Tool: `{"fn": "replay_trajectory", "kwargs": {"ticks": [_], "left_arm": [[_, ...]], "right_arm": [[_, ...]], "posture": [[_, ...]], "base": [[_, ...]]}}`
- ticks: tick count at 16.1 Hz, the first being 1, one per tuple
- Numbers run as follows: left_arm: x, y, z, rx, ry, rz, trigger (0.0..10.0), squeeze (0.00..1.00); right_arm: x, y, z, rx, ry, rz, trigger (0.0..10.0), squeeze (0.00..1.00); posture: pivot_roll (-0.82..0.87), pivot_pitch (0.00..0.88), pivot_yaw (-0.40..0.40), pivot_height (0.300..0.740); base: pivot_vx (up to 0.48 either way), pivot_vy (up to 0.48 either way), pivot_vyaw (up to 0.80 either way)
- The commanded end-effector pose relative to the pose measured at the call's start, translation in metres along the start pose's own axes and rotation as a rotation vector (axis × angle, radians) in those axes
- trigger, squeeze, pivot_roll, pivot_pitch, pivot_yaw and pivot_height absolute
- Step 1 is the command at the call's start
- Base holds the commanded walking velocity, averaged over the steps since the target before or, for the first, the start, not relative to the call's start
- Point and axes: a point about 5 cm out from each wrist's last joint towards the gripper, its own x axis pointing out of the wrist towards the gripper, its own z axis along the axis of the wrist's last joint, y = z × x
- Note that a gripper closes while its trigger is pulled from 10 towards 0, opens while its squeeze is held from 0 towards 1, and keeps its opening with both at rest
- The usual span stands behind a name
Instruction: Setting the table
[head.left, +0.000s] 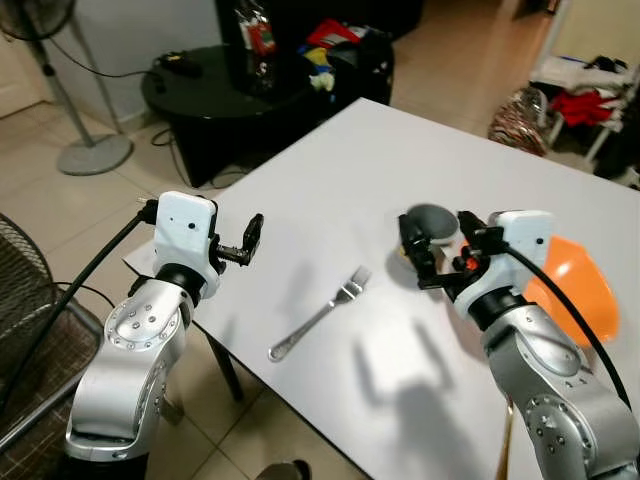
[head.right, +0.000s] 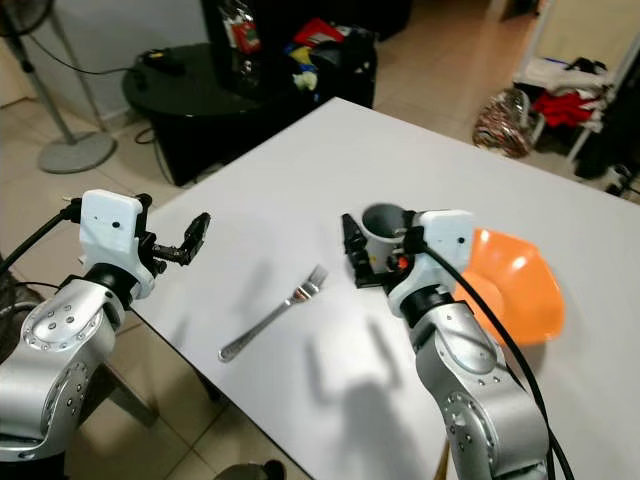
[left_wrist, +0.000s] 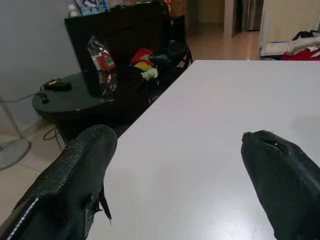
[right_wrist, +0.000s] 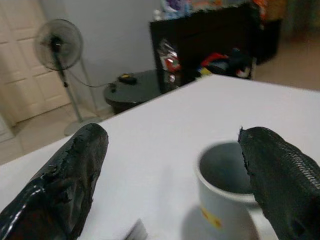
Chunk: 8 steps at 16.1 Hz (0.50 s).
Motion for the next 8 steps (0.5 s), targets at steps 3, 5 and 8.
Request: {"fn": "replay_trajectory", "kwargs": {"ticks": [3,5,8], "left_arm": [[-0.0022,-0.0014,-0.0026,-0.006,0.015,0.000,10.0,0.00],[-0.0023,-0.0012,-0.0029,0.003,0.014,0.000,10.0,0.00],[-0.0021,-0.0007,-0.0032,0.003,0.016,0.002,10.0,0.00]], "right_arm": [[0.0010,-0.0042,-0.0036,0.000,-0.002,-0.025,10.0,1.00],[0.0007,-0.0017,-0.0047,0.019,-0.003,-0.001,10.0,1.00],[0.0003,-0.0027,-0.0048,0.029,-0.012,-0.013,10.0,1.00]], "posture": [[0.09,0.000,0.024,0.740],[0.09,0.000,0.024,0.740],[0.08,0.000,0.032,0.740]], "base": [[0.000,0.000,0.80],[0.000,0.000,0.80],[0.000,0.000,0.80]]}}
